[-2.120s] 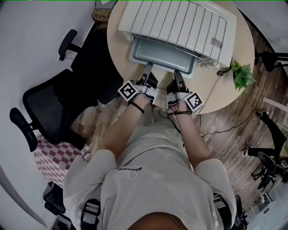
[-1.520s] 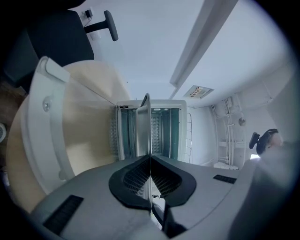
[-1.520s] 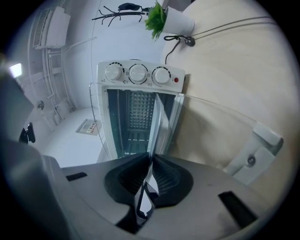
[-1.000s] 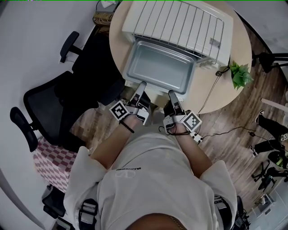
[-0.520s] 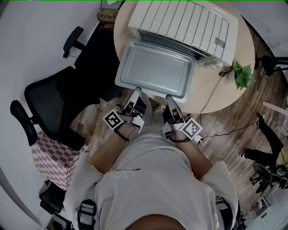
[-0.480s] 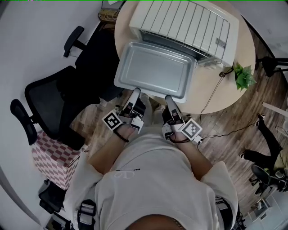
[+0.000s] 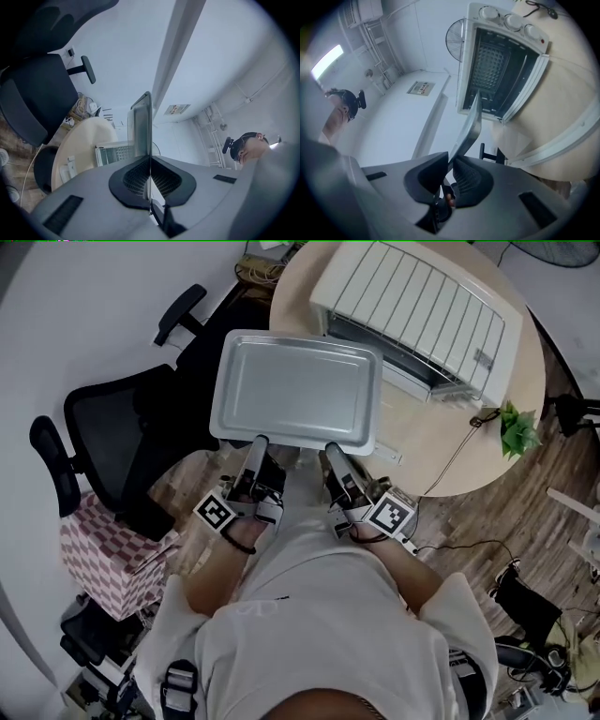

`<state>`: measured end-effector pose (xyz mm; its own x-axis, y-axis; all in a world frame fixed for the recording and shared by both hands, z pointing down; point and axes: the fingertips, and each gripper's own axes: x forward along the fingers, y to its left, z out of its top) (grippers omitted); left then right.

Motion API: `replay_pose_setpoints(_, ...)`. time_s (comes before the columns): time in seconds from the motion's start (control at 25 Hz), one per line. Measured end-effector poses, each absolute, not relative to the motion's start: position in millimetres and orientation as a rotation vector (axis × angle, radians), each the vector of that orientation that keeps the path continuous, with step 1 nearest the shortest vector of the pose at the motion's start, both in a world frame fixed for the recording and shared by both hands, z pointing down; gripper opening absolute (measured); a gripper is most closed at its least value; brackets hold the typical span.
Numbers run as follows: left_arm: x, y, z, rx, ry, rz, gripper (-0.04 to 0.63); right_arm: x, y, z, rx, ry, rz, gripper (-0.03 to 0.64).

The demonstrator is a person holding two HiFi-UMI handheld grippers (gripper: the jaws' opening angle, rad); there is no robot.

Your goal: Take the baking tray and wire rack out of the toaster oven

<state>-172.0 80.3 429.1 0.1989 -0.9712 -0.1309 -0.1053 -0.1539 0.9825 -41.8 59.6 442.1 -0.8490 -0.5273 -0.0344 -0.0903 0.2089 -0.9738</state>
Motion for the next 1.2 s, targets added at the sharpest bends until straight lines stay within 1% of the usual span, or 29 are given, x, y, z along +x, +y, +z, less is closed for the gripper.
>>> replay_pose_setpoints(0.2,-207.2,89.8,407.0,1.497,-1.147,-1.174,0.006,-78.3,59.5,422.2,-0.464,2.214,-1.68,0.032)
replay_pose_setpoints(0.4,-227.6,89.8,382.8,1.506,-1.19,-1.246,0.006,-100.7,51.4,398.0,-0.358,2.276,-1.638,0.032)
replay_pose_setpoints(0.68,-239.5,83.5,346.3,1.557,-1.193,-1.289,0.009,-113.1,44.1,365.1,-0.291,2.31,-1.573,0.032)
replay_pose_setpoints(1.2,-248.0,88.7,321.8,1.592,-1.199,-1.26,0.009,-123.0,48.5,345.0,-0.241,2.327,-1.533,0.035)
